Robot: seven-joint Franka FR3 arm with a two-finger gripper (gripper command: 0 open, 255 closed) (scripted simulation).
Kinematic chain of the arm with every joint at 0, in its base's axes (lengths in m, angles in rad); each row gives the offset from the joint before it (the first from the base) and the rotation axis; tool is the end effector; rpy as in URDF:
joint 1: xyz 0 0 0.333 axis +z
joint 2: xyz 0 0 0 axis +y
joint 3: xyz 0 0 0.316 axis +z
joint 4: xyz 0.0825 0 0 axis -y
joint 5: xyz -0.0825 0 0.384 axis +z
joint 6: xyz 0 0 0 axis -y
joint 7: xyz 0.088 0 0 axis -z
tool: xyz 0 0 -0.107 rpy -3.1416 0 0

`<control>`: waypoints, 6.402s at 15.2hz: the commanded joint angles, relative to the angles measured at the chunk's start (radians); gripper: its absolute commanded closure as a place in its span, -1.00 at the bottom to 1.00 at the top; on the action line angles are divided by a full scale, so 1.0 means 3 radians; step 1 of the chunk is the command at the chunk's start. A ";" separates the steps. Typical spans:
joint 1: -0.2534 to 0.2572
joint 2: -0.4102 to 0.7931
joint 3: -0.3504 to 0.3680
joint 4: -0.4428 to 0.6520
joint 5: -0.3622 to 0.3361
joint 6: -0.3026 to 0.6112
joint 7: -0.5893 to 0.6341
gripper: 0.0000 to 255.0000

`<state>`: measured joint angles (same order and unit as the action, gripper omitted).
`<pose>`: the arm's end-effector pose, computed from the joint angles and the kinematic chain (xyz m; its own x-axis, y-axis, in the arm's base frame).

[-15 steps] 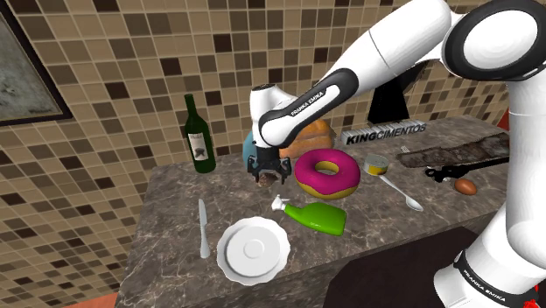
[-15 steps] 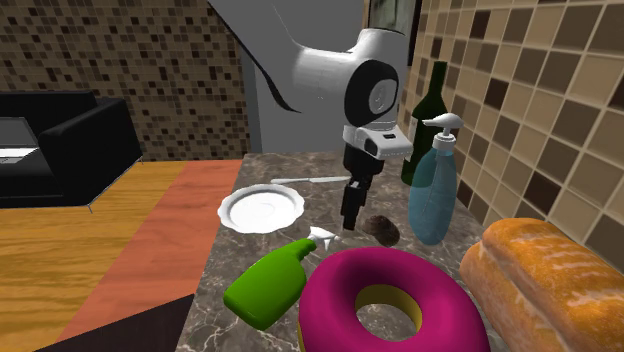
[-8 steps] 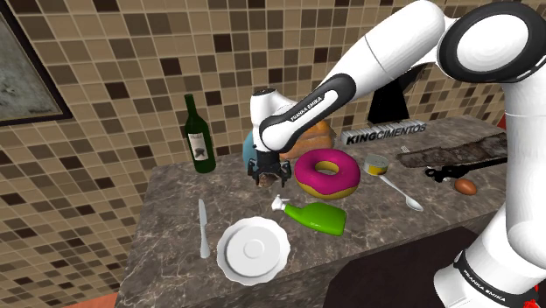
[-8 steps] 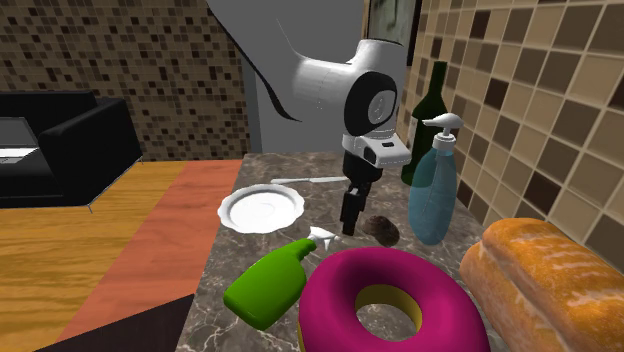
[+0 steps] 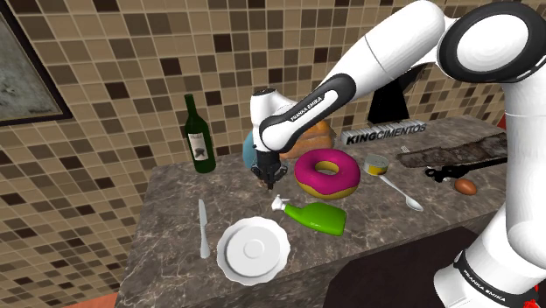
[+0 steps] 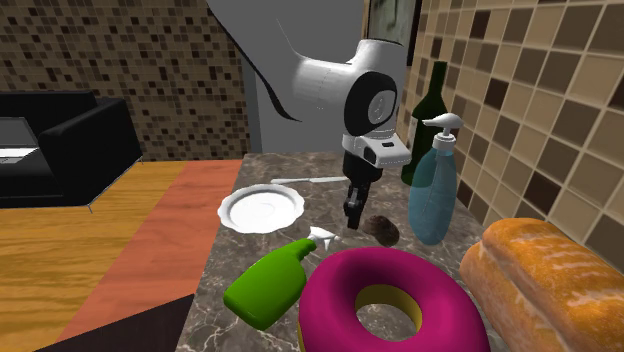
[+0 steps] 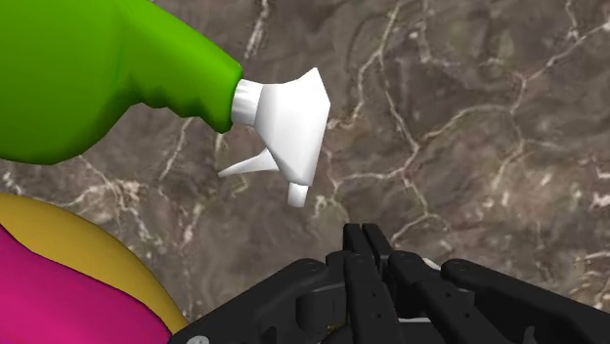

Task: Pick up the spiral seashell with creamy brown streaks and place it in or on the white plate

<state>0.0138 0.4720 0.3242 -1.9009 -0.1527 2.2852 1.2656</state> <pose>0.5927 0.1942 0.2577 0.6563 -0.7527 -0.0516 -0.7516 -0.6582 0.0431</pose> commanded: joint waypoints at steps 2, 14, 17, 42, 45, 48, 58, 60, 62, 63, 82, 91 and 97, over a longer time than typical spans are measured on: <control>0.0000 0.0000 0.0000 0.0000 0.0000 0.0000 0.0000 1.00; 0.1003 -0.0256 -0.1271 -0.0945 -0.1221 0.2237 0.2449 -1.00; 0.1016 -0.0175 -0.1295 -0.0898 -0.1235 0.2273 0.2466 -1.00; 0.0863 -0.0485 -0.1091 -0.0936 -0.1027 0.1994 0.2232 1.00; 0.0818 -0.0594 -0.1028 -0.0938 -0.0940 0.1887 0.2144 1.00; 0.0780 -0.0698 -0.0972 -0.0933 -0.0853 0.1779 0.2057 1.00; 0.1194 -0.1107 -0.0899 -0.1275 -0.1177 0.1582 0.2799 1.00; 0.1300 -0.1180 -0.0854 -0.1342 -0.1270 0.1528 0.3023 1.00; 0.1406 -0.1244 -0.0801 -0.1394 -0.1348 0.1464 0.3237 1.00; 0.1457 -0.1272 -0.0770 -0.1415 -0.1382 0.1429 0.3340 1.00; 0.1955 -0.1068 -0.0481 -0.1438 -0.2013 0.1273 0.4664 1.00; 0.2020 -0.0780 -0.0599 -0.1395 -0.2423 0.1452 0.5049 1.00; 0.2017 -0.0783 -0.0599 -0.1399 -0.2423 0.1454 0.5048 -1.00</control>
<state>0.6205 0.2335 0.1456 -2.3176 -0.8805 2.7227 2.7817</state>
